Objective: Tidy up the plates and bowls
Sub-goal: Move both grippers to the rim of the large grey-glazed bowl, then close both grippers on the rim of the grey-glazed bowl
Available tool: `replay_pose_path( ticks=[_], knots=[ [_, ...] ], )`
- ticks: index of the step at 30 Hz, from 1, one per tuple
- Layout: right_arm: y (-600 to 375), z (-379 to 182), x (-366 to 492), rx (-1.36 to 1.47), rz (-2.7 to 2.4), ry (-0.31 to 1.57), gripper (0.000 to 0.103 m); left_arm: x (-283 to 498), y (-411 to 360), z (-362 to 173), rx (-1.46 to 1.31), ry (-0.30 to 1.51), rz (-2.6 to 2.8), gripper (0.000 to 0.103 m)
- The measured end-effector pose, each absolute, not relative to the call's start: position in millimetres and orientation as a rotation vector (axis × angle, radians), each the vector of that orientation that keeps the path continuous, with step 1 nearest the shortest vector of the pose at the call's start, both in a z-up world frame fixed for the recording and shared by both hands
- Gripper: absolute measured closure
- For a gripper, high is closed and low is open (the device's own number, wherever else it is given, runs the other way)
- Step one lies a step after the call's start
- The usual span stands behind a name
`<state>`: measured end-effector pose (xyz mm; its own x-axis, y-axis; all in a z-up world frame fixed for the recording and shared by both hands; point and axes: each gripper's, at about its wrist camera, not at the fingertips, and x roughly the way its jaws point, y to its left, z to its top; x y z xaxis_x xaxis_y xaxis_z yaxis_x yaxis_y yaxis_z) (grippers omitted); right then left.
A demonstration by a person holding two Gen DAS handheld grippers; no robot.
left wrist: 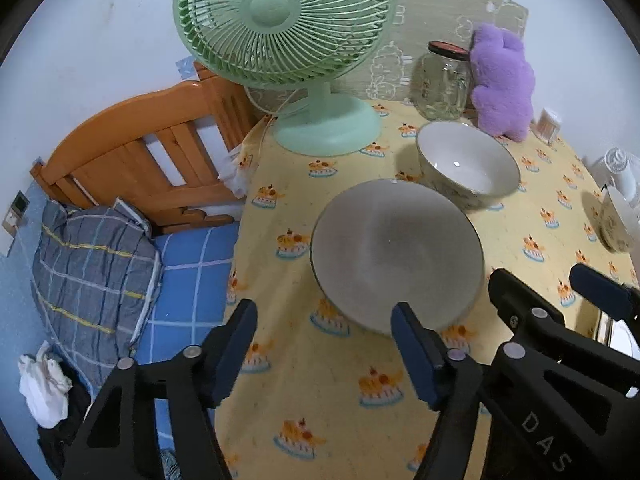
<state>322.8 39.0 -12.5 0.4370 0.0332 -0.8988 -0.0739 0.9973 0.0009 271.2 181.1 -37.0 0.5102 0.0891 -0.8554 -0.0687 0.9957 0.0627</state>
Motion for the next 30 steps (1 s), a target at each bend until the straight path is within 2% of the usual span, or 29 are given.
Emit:
replay_pose_path(
  ticks=[3, 10, 20, 21, 30],
  knots=[
    [46.0, -18.5, 336.1, -0.040, 0.060, 1.111, 0.030, 284.1, 186.5, -41.8, 0.006, 1.020, 0.099, 0.041],
    [55.1, -39.4, 363.7, -0.041, 0.054, 1.133, 0.031, 310.8, 193.1, -59.4, -0.015, 1.045, 0.089, 0.062],
    [62.7, -64.8, 382.8, -0.025, 0.112, 1.177, 0.068, 326.3, 192.9, -77.4, -0.055, 1.082, 0.057, 0.081],
    [62.4, -65.8, 383.4, -0.016, 0.123, 1.179, 0.073, 326.4, 192.8, -77.3, -0.055, 1.082, 0.060, 0.082],
    [60.8, -61.8, 378.5, -0.011, 0.133, 1.185, 0.073, 323.5, 190.5, -75.3, -0.044, 1.098, 0.058, 0.082]
  ],
)
